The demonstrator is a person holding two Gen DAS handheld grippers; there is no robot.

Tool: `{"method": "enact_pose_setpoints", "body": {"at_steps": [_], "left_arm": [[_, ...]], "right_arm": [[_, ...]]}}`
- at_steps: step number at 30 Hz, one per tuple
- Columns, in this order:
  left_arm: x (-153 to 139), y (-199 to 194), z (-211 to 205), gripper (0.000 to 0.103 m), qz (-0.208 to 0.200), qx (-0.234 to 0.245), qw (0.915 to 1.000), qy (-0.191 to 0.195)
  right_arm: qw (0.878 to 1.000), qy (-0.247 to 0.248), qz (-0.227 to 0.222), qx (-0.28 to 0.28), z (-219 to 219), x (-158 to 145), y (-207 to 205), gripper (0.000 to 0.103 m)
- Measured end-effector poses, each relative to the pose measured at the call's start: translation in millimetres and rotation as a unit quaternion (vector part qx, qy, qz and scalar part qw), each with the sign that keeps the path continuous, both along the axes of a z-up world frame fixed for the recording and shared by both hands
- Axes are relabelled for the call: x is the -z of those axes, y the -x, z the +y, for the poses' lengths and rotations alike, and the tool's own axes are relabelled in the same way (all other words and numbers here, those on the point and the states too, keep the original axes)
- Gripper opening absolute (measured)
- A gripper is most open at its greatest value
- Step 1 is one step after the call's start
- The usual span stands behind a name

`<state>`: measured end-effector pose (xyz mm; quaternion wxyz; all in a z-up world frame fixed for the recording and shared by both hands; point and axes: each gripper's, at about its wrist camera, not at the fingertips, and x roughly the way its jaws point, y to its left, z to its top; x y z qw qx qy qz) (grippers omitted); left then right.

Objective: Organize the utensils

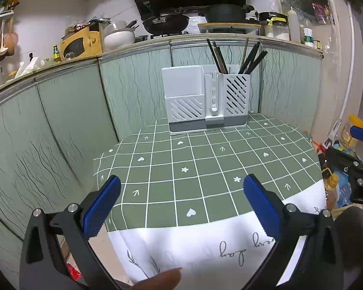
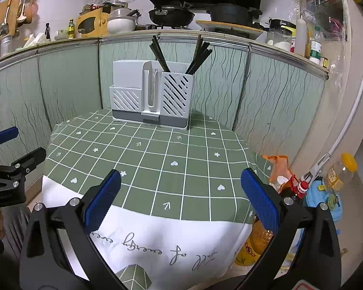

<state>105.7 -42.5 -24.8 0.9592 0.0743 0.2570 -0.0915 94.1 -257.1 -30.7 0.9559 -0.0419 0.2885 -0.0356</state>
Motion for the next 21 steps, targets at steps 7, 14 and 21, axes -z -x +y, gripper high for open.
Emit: {"method": "enact_pose_setpoints", "body": {"at_steps": [7, 14, 21], "left_arm": [[-1, 2, 0, 0.098, 0.007, 0.001, 1.0000, 0.006], [-8, 4, 6, 0.098, 0.002, -0.002, 1.0000, 0.006], [-12, 4, 9, 0.098, 0.003, 0.001, 1.0000, -0.001]], "right_arm": [[1.000, -0.003, 0.003, -0.001, -1, 4, 3, 0.095], [1.000, -0.006, 0.004, 0.000, -8, 2, 5, 0.095], [1.000, -0.010, -0.004, 0.005, -14, -8, 12, 0.095]]}}
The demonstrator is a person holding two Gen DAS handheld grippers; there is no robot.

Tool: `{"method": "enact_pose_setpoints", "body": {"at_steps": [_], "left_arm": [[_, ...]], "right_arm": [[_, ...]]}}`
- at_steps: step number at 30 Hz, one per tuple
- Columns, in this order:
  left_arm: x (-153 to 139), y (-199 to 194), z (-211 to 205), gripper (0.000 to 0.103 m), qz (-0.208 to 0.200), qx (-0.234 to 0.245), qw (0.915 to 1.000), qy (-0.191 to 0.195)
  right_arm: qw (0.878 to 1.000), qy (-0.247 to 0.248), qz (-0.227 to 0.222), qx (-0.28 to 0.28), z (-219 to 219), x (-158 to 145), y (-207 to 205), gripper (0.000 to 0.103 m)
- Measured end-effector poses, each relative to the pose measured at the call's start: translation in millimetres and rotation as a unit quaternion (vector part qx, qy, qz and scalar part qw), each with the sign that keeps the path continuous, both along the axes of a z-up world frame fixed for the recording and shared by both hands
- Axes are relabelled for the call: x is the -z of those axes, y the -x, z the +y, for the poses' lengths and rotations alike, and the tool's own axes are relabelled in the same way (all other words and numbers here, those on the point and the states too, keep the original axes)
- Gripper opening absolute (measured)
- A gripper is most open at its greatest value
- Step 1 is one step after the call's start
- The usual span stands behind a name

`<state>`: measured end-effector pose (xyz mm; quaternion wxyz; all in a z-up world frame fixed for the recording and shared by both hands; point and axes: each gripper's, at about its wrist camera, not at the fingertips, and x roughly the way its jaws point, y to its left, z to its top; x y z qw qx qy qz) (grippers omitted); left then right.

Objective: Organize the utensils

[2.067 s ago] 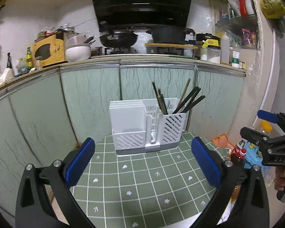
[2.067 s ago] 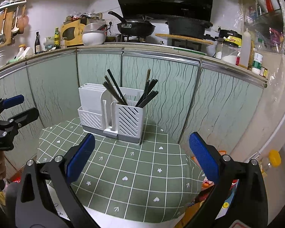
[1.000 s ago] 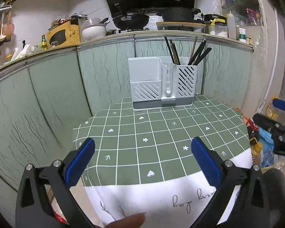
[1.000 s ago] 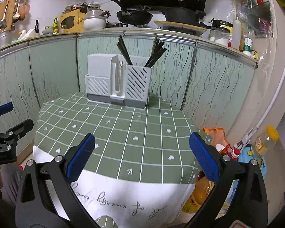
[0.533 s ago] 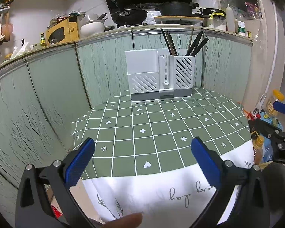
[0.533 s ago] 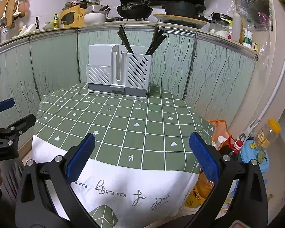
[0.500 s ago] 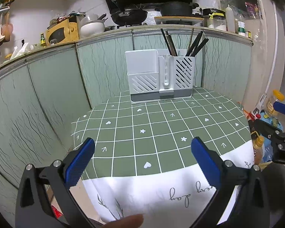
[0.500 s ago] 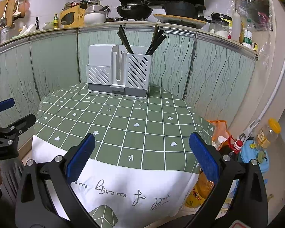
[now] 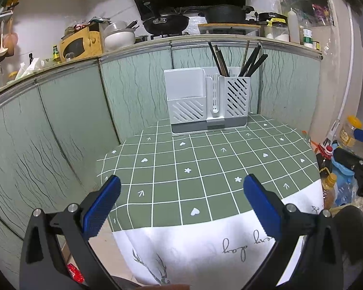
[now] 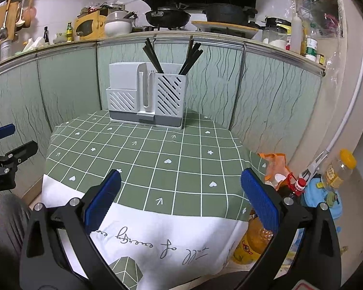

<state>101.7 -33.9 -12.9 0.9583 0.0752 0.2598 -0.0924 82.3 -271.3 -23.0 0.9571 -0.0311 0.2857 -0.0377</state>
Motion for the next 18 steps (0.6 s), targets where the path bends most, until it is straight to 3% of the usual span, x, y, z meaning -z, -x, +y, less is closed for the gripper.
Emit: {"method": "enact_pose_setpoints", "body": {"at_steps": [18], "left_arm": [[2.1, 1.4, 9.1, 0.098, 0.004, -0.011, 0.9999, -0.004]], "right_arm": [[1.000, 0.004, 0.000, 0.010, -5.8, -2.6, 1.8, 0.095]]}}
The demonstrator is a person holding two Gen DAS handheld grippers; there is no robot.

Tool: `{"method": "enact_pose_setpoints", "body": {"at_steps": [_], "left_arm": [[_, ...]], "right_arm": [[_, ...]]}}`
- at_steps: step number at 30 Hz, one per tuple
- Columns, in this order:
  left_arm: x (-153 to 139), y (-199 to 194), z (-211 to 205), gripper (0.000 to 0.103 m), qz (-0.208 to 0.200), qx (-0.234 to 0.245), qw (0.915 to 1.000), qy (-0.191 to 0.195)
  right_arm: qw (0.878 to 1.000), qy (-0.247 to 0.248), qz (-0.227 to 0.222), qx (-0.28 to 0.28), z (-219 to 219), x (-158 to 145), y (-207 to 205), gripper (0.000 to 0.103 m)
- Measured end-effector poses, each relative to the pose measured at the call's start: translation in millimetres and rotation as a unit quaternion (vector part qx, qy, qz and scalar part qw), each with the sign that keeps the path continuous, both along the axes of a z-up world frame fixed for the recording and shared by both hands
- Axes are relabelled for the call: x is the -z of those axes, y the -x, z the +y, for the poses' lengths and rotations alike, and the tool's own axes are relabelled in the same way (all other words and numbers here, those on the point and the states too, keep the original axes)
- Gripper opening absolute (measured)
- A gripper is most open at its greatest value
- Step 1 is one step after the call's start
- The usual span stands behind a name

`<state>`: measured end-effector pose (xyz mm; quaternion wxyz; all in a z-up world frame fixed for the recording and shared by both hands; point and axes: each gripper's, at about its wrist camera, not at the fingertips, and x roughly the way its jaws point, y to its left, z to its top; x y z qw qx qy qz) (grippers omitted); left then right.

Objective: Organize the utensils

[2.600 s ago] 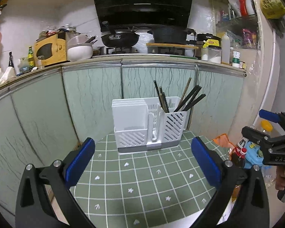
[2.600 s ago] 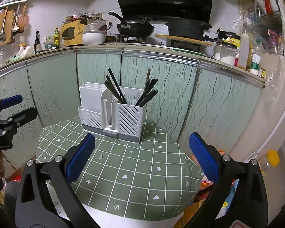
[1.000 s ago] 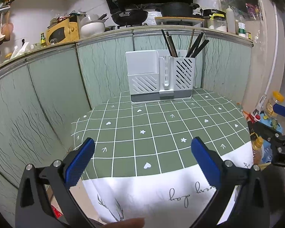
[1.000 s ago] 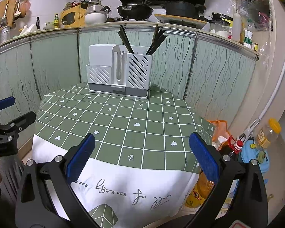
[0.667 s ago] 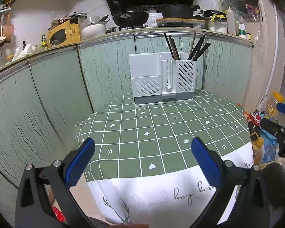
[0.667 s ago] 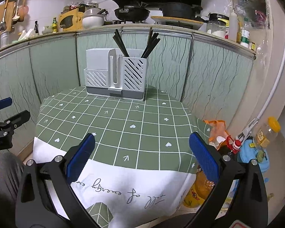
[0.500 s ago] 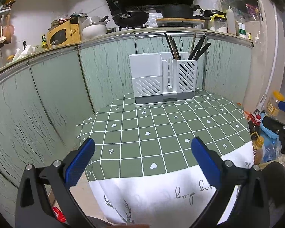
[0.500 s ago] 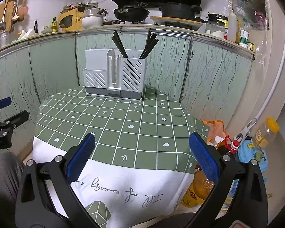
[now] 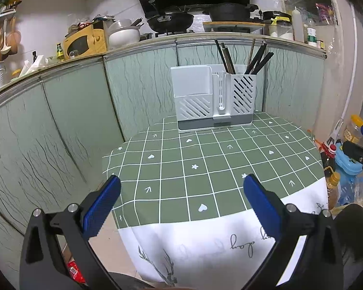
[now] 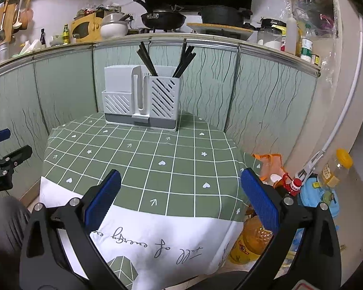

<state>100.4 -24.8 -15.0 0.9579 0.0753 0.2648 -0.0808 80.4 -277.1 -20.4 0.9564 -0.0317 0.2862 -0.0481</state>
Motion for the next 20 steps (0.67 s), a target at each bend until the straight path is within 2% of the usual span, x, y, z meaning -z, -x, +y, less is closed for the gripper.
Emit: {"method": "enact_pose_setpoints", "body": {"at_steps": [20], "left_arm": [[2.6, -0.2, 0.0, 0.098, 0.008, -0.009, 0.9999, 0.002]], "right_arm": [[1.000, -0.001, 0.006, 0.000, 1.2, 6.4, -0.5, 0.095]]}}
